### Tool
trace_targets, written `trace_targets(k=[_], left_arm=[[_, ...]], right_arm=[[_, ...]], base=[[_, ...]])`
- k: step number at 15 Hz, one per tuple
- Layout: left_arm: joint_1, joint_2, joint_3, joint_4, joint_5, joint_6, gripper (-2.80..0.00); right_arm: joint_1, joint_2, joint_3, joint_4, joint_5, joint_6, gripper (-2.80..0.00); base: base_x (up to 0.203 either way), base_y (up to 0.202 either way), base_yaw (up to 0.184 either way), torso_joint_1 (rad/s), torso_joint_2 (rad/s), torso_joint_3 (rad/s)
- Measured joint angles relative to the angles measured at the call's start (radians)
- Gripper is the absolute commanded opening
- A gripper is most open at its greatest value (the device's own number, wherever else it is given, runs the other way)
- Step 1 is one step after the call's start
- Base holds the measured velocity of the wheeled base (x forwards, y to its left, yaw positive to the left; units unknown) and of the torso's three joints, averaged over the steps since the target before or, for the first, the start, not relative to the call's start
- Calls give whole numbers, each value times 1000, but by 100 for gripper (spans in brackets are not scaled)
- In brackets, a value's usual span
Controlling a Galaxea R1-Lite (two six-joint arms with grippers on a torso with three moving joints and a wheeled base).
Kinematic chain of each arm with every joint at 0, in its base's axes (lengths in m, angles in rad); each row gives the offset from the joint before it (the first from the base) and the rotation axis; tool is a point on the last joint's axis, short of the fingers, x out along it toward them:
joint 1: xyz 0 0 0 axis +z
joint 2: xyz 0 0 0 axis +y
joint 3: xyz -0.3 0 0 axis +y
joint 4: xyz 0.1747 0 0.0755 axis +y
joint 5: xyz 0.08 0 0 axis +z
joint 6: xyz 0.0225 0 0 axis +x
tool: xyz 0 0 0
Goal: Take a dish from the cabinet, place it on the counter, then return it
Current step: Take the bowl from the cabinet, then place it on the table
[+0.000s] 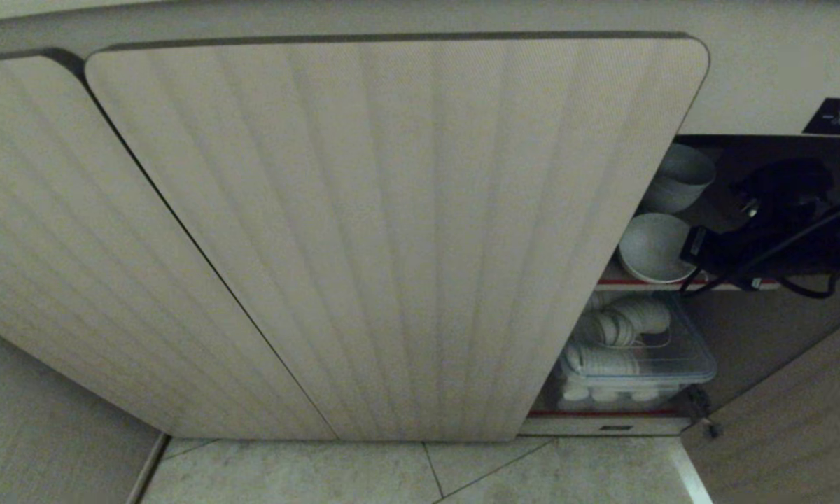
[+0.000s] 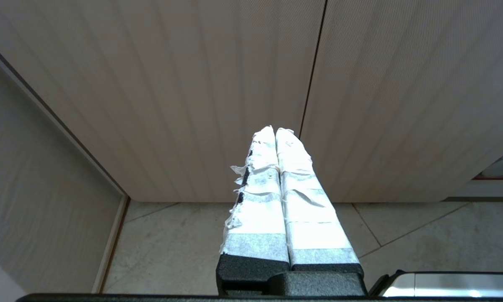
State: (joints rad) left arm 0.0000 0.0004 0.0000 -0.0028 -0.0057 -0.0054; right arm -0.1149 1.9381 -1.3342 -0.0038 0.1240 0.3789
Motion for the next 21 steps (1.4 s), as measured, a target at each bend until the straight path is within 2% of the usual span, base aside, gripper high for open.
trace_targets(k=[9, 19, 21], left_arm=[[0, 0, 0, 0, 0, 0, -280], [0, 0, 0, 0, 0, 0, -280], [0, 0, 0, 0, 0, 0, -280]], right_arm=[[1, -59, 70, 24, 55, -2, -280], [1, -156, 191, 65, 73, -12, -280], [1, -177, 230, 69, 73, -37, -280]], base=[[0, 0, 0, 0, 0, 0], [0, 0, 0, 0, 0, 0], [0, 0, 0, 0, 0, 0]])
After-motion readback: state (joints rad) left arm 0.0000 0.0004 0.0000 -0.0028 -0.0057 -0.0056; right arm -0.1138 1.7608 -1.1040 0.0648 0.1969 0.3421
